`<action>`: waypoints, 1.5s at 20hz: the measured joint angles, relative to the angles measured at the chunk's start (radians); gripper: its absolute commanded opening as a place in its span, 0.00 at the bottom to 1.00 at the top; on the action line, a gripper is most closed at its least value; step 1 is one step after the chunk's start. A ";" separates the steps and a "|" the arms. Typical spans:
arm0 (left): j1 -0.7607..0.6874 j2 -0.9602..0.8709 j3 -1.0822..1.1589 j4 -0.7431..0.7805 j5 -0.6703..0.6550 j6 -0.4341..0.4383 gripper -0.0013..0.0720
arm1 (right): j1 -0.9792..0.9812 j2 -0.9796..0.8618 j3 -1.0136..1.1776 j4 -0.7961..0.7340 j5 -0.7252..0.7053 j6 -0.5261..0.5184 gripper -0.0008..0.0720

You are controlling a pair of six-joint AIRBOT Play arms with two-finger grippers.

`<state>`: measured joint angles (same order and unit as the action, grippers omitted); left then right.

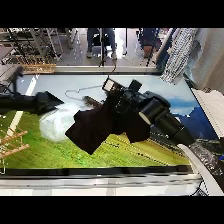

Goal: Fold the clothes and pants, and hang the long-sleeved shirts on hangers.

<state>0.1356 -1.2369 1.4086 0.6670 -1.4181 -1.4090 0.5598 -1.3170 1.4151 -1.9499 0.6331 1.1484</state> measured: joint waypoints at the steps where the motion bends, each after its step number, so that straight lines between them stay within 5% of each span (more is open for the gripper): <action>1: -0.050 -0.001 0.001 0.031 0.002 -0.074 0.90 | -0.007 0.000 0.019 -0.010 0.000 0.002 0.04; 3: -0.146 -0.030 0.003 0.071 0.022 -0.222 0.89 | -0.013 0.000 0.053 -0.026 0.000 -0.010 0.04; 4: -0.183 -0.054 0.003 0.070 0.028 -0.283 0.70 | -0.013 0.000 0.066 -0.030 0.001 -0.018 0.04; 5: -0.212 -0.085 0.004 0.058 0.038 -0.340 0.64 | -0.010 0.002 0.077 -0.034 0.001 -0.024 0.04; 9: -0.277 -0.205 0.004 -0.101 0.115 -0.452 0.64 | 0.015 0.014 0.095 -0.041 -0.001 -0.076 0.04; 13: -0.291 -0.254 0.005 -0.250 0.219 -0.454 0.64 | 0.034 0.019 0.100 -0.044 -0.016 -0.140 0.04; 19: -0.320 -0.315 0.005 -0.206 0.183 -0.447 0.64 | 0.040 0.022 0.101 -0.044 -0.097 -0.170 0.04; 20: -0.322 -0.327 0.005 -0.200 0.171 -0.442 0.57 | 0.040 0.025 0.101 -0.045 -0.102 -0.172 0.04; 22: -0.314 -0.344 0.005 -0.192 0.152 -0.420 0.04 | 0.040 0.034 0.101 -0.044 -0.105 -0.171 0.04; 30: -0.084 -0.294 0.006 -0.247 0.218 -0.204 0.04 | -0.001 0.062 0.101 0.000 0.083 -0.144 0.03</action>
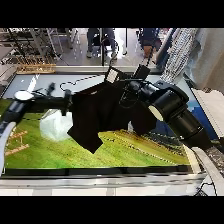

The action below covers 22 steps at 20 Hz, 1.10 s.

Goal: Fold the clothes and pants, and hang the long-sleeved shirts on hangers.

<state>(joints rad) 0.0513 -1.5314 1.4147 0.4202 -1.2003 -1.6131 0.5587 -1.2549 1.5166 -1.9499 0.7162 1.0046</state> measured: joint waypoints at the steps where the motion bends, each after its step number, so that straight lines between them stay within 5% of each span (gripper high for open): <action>1: 0.033 0.008 0.000 -0.008 0.012 0.021 0.04 | -0.004 0.000 0.000 0.010 0.014 0.001 0.03; 14: 0.166 0.017 0.002 -0.032 0.054 0.148 0.04 | -0.016 -0.030 -0.039 -0.055 0.122 -0.028 0.03; 22: 0.177 0.018 0.006 0.047 -0.089 0.182 0.04 | -0.021 -0.172 -0.080 -0.322 0.043 0.025 0.03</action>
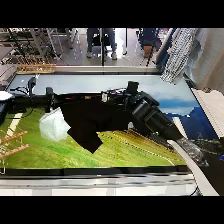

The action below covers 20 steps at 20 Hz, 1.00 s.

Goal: Fold the clothes and pants, and hang the long-sleeved shirts on hangers.

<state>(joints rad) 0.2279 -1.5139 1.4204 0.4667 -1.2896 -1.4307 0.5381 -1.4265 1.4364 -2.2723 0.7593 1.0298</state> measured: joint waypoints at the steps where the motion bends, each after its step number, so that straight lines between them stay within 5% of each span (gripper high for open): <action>1: 0.004 0.000 0.000 0.016 -0.014 0.002 0.04 | -0.005 -0.013 -0.001 -0.018 -0.008 0.014 0.03; 9: 0.040 0.002 0.001 0.059 -0.047 0.003 0.04 | -0.078 -0.048 -0.004 -0.107 -0.156 0.118 0.03; 17: -0.061 0.037 0.154 -0.036 -0.043 0.018 0.04 | -0.015 -0.051 -0.003 -0.047 -0.071 0.151 0.03; 19: -0.132 0.051 0.223 -0.059 -0.054 0.020 0.08 | 0.006 -0.051 -0.001 -0.010 -0.079 0.234 0.03; 20: -0.161 0.057 0.247 -0.071 -0.064 0.021 0.32 | 0.010 -0.051 0.003 0.011 -0.083 0.302 0.03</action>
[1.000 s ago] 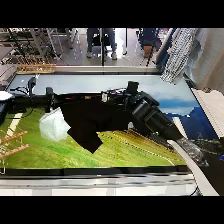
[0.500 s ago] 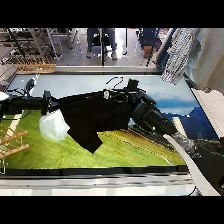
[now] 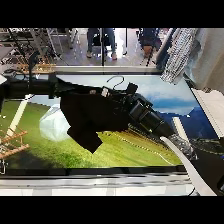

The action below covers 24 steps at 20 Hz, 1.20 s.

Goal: Fold the clothes and pants, and hang the long-sleeved shirts on hangers.

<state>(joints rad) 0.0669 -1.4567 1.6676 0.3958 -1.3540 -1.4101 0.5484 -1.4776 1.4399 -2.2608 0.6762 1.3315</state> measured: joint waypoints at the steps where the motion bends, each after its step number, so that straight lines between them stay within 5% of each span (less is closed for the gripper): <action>1: -0.025 0.008 0.020 -0.016 -0.013 -0.001 0.58 | 0.001 0.001 0.005 0.024 0.002 0.064 0.03; 13: -0.051 0.296 0.066 -0.136 -0.165 -0.076 0.62 | -0.101 0.028 0.303 0.350 0.039 0.600 0.04; 19: 0.069 0.468 0.066 -0.136 -0.169 0.034 0.62 | -0.320 0.094 0.603 0.275 0.169 0.682 0.04; 24: 0.168 0.508 0.066 -0.110 -0.169 0.146 0.62 | -0.682 0.247 0.663 0.132 0.391 0.696 0.04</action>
<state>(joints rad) 0.2352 -0.9489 1.7336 0.2859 -1.5234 -1.2640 -0.1337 -1.2304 2.1033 -2.1284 1.0676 2.0277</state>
